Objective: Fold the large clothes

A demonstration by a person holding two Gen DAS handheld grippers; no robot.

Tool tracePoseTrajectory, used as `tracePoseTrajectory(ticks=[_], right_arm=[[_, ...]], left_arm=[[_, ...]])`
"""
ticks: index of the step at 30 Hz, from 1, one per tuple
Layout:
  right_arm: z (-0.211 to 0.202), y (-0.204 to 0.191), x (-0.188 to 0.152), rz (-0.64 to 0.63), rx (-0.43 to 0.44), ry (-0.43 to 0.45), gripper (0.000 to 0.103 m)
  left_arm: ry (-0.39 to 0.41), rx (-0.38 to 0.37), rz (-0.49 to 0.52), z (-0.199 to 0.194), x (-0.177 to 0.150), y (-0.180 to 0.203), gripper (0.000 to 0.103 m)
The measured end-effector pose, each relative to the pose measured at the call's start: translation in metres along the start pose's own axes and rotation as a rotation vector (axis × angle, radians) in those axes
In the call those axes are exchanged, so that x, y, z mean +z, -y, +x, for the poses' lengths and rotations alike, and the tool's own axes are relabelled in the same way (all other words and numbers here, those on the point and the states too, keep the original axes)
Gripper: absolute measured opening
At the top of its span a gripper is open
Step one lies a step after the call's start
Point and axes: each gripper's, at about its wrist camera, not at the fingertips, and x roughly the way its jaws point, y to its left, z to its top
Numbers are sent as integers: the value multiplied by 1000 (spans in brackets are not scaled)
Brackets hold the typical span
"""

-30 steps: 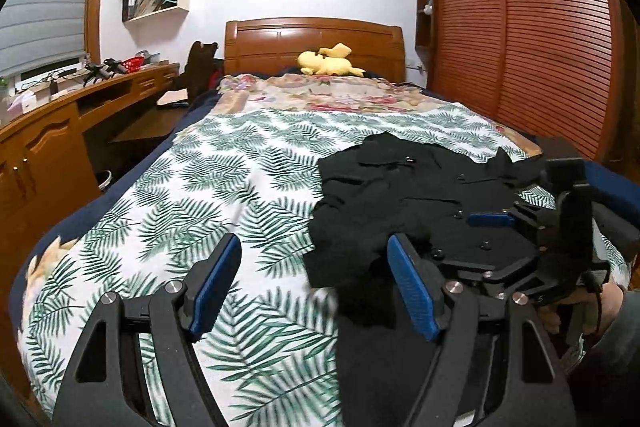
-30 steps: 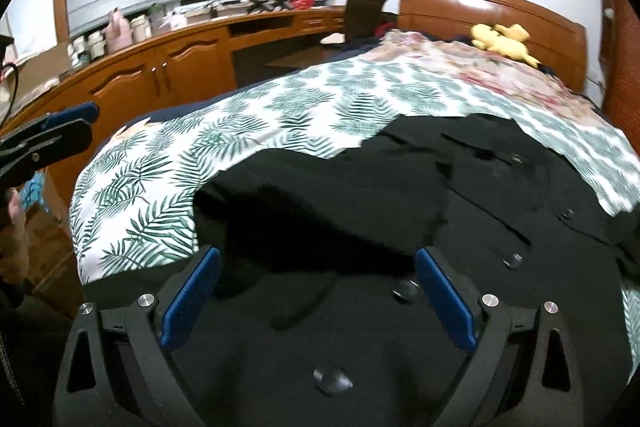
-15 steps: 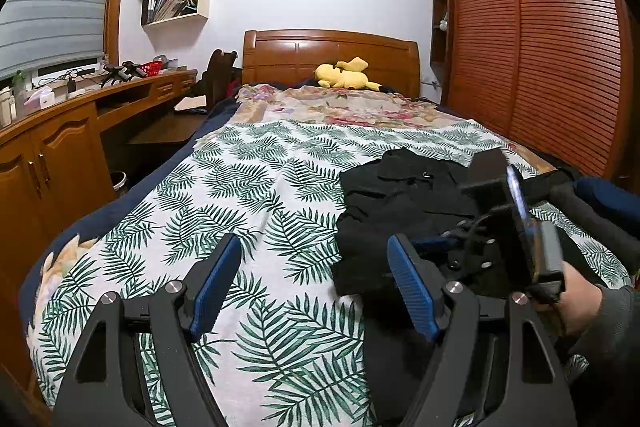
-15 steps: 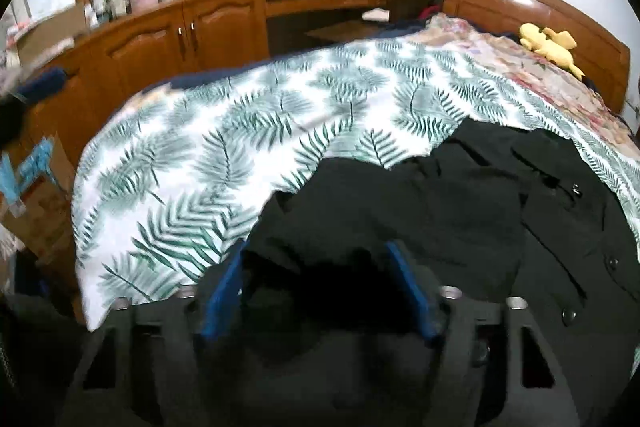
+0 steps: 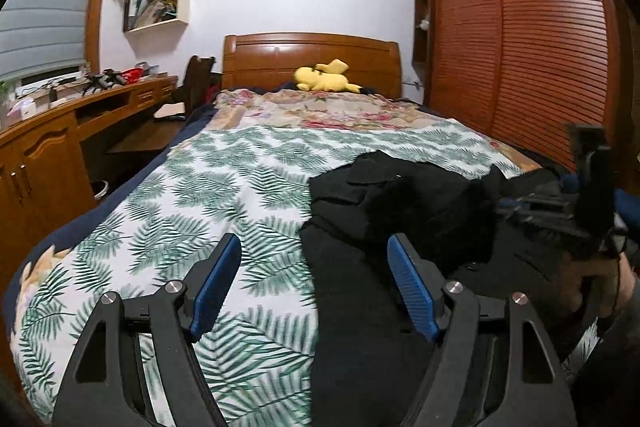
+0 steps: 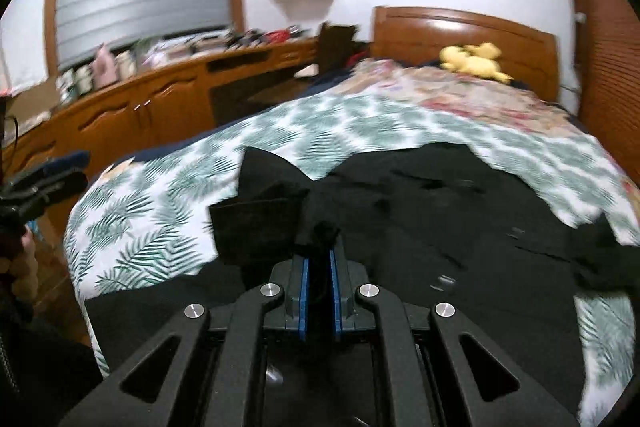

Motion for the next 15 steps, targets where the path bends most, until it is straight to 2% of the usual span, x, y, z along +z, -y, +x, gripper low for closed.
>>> tracePoseTrajectory(ticks=[3, 9, 15], right_arm=[[-9, 31, -18, 64, -80, -10, 9], [-1, 85, -53, 149, -196, -112, 9], [0, 98, -57, 144, -286, -136, 11]], left_arm=[[-13, -20, 16, 7, 0, 15, 76], [-38, -65, 33, 26, 3, 49, 76], [-62, -112, 51, 45, 5, 86, 76]])
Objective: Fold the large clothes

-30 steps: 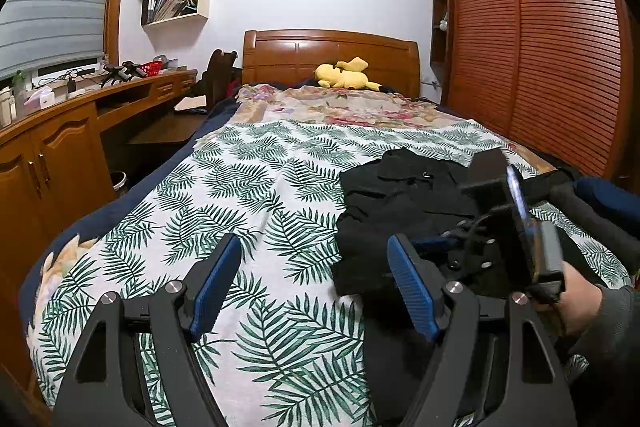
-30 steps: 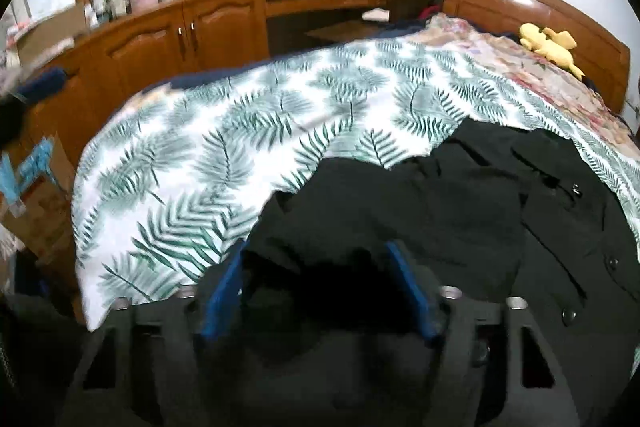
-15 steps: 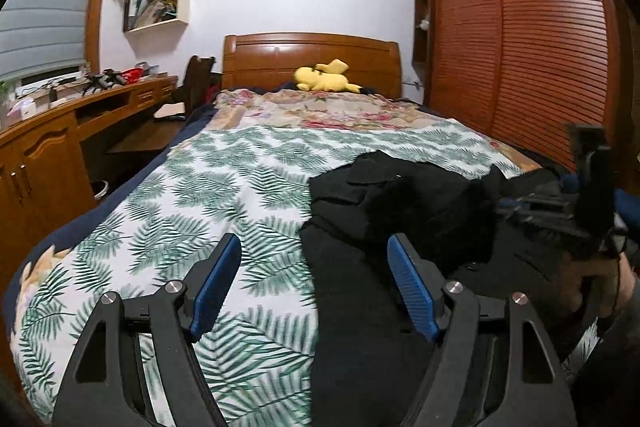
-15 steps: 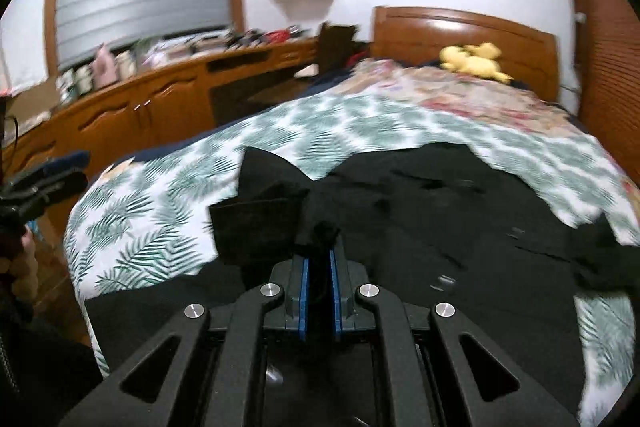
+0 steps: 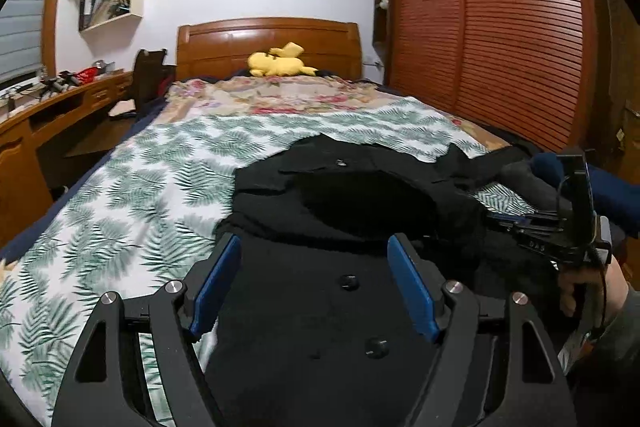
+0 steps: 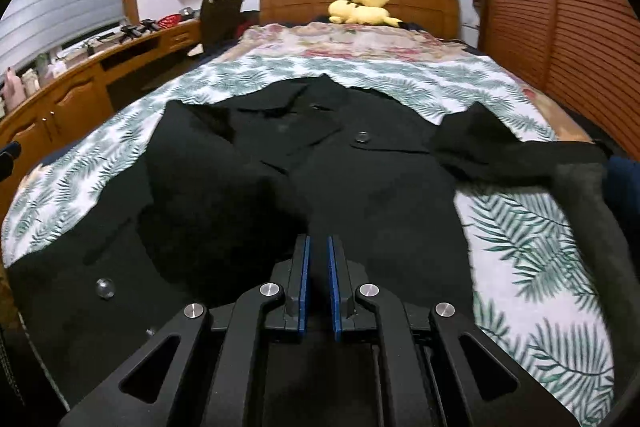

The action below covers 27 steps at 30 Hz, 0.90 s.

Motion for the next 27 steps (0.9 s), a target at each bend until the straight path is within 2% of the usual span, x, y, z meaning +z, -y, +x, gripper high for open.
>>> tracePoseTrajectory(ticks=[5, 7, 9, 12, 18, 20, 22, 24, 27], right_arm=[[-21, -9, -9, -8, -8, 40, 31], [-28, -17, -11, -10, 25, 61, 43], [-30, -22, -16, -12, 53, 70, 49], [-36, -20, -24, -29, 82, 86, 50], [-41, -34, -31, -82, 198, 112, 51], [-39, -39, -33, -105, 222, 116, 55], [-31, -41, -34, -119, 234, 103, 65], [-16, -43, -34, -134, 235, 69, 70], [7, -46, -36, -169, 180, 37, 72]], left_arm=[[-22, -28, 27, 16, 1, 26, 76], [-29, -36, 35, 21, 1, 35, 76], [-35, -38, 40, 24, 1, 39, 76], [-40, -37, 44, 25, 0, 41, 76], [-38, -25, 36, 24, 1, 36, 76], [-38, -21, 28, 23, 2, 33, 76], [-38, -17, 20, 23, 2, 30, 76], [-36, -13, 18, 23, 2, 28, 76], [-36, -8, 12, 22, 3, 26, 76]])
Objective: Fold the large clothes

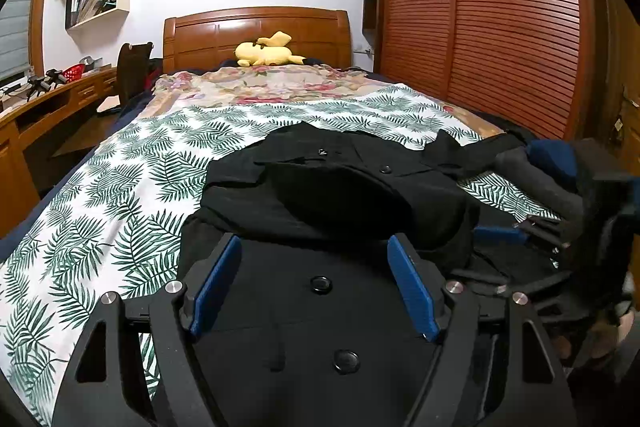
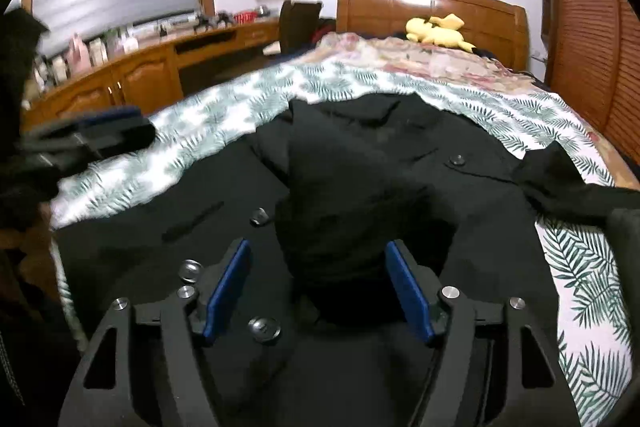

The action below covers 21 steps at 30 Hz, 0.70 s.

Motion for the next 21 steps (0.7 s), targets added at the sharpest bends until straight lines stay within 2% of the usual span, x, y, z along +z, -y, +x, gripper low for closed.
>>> tracePoseTrajectory(ticks=[4, 8, 9, 10, 11, 12, 13, 16, 21], right_arm=[[29, 13, 1, 32, -39, -86, 72], [53, 35, -1, 86, -34, -183, 70], [56, 40, -1, 92, -29, -195, 56], [58, 43, -1, 87, -31, -207, 38], [59, 46, -1, 79, -33, -210, 28], [57, 47, 0, 72, -33, -203, 10], [54, 48, 2, 74, -26, -193, 7], [34, 49, 7, 97, 27, -138, 6], [-20, 55, 1, 97, 87, -23, 6]], left_arm=[[-1, 0, 4, 0, 0, 0, 76], [-6, -3, 13, 1, -1, 1, 76], [-9, -1, 15, 1, -2, 1, 76], [-10, -1, 17, 1, -2, 1, 76], [-10, -1, 17, 0, -3, 1, 76], [-11, -1, 18, 0, -3, 1, 76], [-12, 0, 18, 0, -3, 1, 76], [-10, 1, 15, -3, -4, -1, 76], [-7, 4, 10, -5, -4, -4, 76]])
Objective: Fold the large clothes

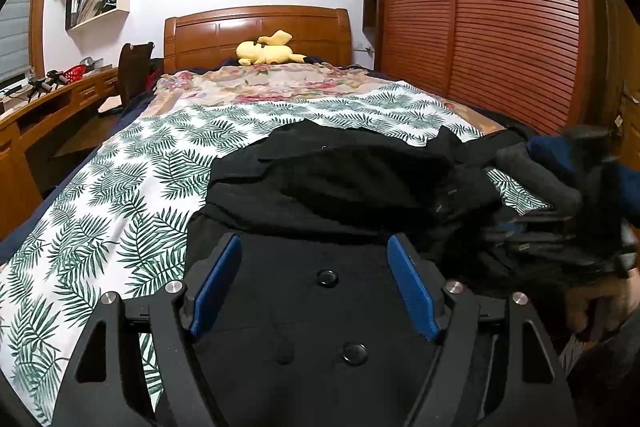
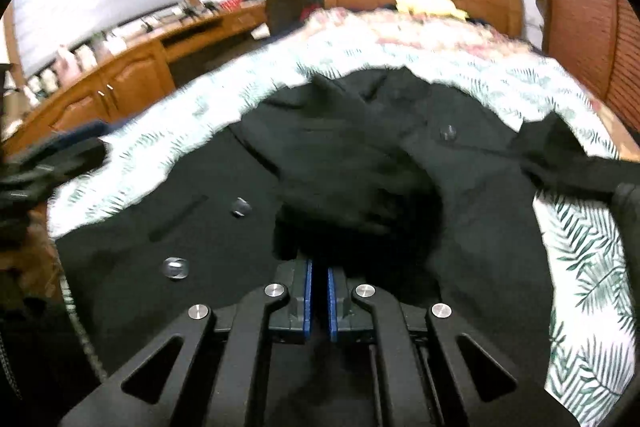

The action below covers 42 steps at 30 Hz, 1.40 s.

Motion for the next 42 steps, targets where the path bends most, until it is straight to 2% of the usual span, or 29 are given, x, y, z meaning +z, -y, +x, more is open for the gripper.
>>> tracePoseTrajectory(ticks=[3, 9, 11, 12, 17, 19, 23, 27, 32, 37, 42], right_arm=[[-26, 2, -8, 3, 53, 46, 6], [-43, 16, -29, 20, 60, 65, 6], [-45, 18, -32, 25, 9, 64, 7], [-43, 22, -33, 30, -21, 62, 11], [-33, 41, -42, 46, -192, 30, 19], [-28, 46, -42, 42, -274, 31, 29], [-26, 54, -41, 73, -327, 52, 41], [-27, 54, -39, 95, -315, 76, 44], [-23, 49, -37, 72, -313, 58, 46], [-12, 74, -36, 119, -328, -24, 46], [12, 90, -43, 164, -278, -114, 46]], left_arm=[[3, 0, -1, -1, 1, 0, 76], [3, 0, -2, 1, 1, 1, 76], [3, -3, -2, 2, 1, 4, 76], [2, -6, 0, 3, 1, 6, 76], [-8, -19, 20, 11, 1, 18, 76], [-15, -24, 28, 13, 0, 23, 76], [-20, -35, 44, 15, 0, 33, 76], [-24, -40, 51, 16, -1, 38, 76], [-27, -58, 44, 19, -3, 43, 76], [-36, -66, 65, 22, -6, 54, 76], [-39, -82, 76, 22, -8, 62, 76]])
